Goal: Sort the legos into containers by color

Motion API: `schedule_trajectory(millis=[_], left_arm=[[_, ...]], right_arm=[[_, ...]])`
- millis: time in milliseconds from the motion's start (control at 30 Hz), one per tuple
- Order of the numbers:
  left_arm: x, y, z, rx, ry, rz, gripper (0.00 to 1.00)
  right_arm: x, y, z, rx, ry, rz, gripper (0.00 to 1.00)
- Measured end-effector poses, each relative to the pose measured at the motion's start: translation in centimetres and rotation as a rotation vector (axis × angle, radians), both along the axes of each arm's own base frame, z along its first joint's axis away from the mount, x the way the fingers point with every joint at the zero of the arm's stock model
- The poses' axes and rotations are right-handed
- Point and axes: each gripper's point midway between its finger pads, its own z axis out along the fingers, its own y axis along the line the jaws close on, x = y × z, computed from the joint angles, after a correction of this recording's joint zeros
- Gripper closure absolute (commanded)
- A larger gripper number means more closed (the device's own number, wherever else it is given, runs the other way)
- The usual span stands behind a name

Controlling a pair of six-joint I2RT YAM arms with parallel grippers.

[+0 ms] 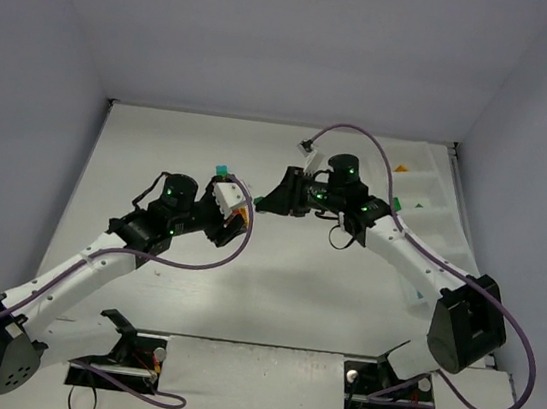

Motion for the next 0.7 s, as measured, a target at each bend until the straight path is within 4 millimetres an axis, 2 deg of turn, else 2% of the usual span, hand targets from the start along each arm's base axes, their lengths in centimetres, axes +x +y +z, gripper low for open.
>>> schedule_trajectory(millis=[100,300,467,533,633,700], left_arm=[[-0.1,0.3,-1.1,0.020,0.021,0.012,1.00],[0.3,0.4,-2.1,0.042,0.043,0.029,1.00],[0.2,0.2,-1.9,0.017,0.056,0.033,1.00],[0.2,-0.1,-1.7,-0.001,0.063,0.032,1.00],[0.0,-0.4,-1.5,-0.026,0.075,0.025,1.00],[-0.1,-0.6,-1.3,-0.042,0.079,0.019,1.00]], right_arm=[[2.6,-3.1,-0.2,-0.016,-0.009,-0.090,1.00],[7.7,-11.7,-1.3,-0.143,-0.064,-0.333,0.99],[11.6,-20.9,-4.5,-0.430,-0.104,-0.646,0.99],[12.9,-25.6,-5.8,-0.549,-0.089,-0.786,0.99],[14.7,-31.6,-7.6,-0.675,-0.045,-0.950,0.96],[15.7,-35.0,-8.8,-0.735,-0.007,-1.027,0.91]])
